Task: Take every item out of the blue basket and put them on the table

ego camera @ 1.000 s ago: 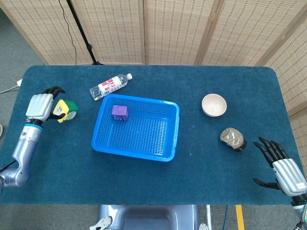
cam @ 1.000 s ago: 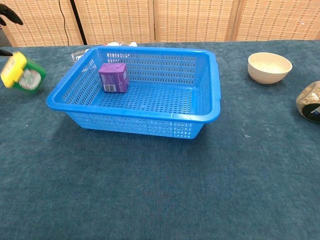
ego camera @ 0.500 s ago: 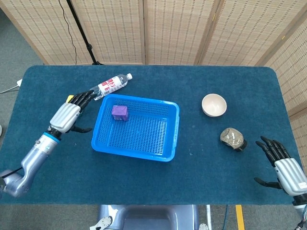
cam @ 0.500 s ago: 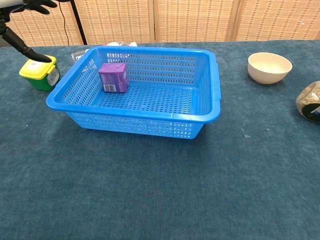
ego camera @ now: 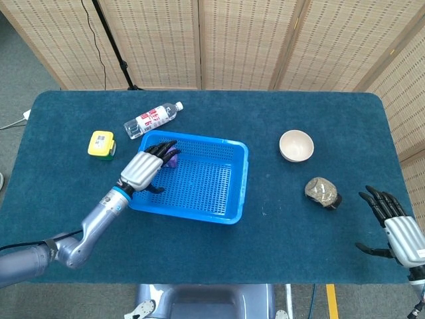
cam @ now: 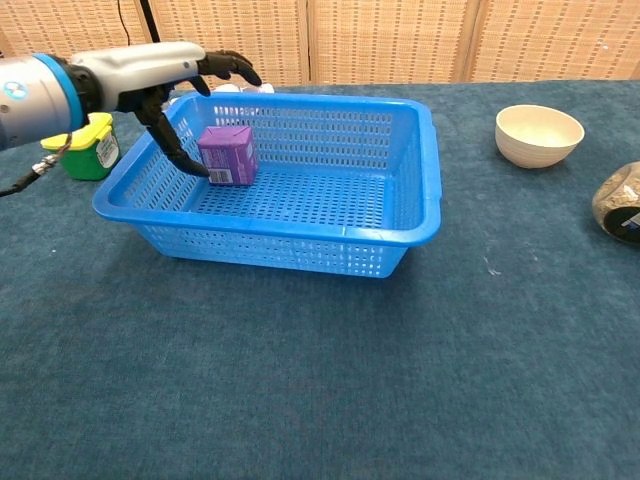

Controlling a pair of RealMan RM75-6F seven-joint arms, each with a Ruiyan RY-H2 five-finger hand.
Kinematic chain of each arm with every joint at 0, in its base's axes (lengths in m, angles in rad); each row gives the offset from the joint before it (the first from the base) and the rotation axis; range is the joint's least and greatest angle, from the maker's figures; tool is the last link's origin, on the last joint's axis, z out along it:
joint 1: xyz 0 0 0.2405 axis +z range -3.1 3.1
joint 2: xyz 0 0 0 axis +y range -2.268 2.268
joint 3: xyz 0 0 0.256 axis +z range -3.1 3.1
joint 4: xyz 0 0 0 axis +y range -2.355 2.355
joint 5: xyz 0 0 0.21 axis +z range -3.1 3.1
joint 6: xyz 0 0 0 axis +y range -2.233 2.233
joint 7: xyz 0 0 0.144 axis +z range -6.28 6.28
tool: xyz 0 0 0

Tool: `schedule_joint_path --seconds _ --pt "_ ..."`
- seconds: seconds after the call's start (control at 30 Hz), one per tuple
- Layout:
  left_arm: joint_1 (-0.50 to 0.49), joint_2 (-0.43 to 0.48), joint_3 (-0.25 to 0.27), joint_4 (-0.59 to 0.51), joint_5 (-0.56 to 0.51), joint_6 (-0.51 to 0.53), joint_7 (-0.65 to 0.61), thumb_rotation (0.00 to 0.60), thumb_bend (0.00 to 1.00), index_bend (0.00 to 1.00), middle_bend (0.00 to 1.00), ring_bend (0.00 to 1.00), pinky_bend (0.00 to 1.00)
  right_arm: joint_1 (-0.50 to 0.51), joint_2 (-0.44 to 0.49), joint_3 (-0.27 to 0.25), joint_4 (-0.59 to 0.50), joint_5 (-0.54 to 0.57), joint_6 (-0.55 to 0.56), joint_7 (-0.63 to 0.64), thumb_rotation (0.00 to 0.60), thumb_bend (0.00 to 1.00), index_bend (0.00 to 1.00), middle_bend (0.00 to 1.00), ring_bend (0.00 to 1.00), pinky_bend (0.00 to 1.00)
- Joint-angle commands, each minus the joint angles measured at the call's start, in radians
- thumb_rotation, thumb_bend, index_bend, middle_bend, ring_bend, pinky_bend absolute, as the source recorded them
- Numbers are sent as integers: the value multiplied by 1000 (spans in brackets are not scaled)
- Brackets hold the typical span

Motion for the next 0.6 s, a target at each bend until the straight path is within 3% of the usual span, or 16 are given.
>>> schedule_joint_path --seconds 0.03,0.2,0.6 --pt "-53 -62 -19 65 -92 -42 92 600 99 139 0 73 174 2 -1 3 5 8 -7 6 600 0 4 14 0 51" --pt "-91 -110 -18 145 -162 -72 150 600 78 139 0 67 174 6 -4 7 13 18 -20 7 600 0 4 15 0 51" --pt "-116 -134 4 245 -202 -114 164 600 72 139 20 69 174 14 -13 16 22 47 -56 -1 600 0 4 16 0 51"
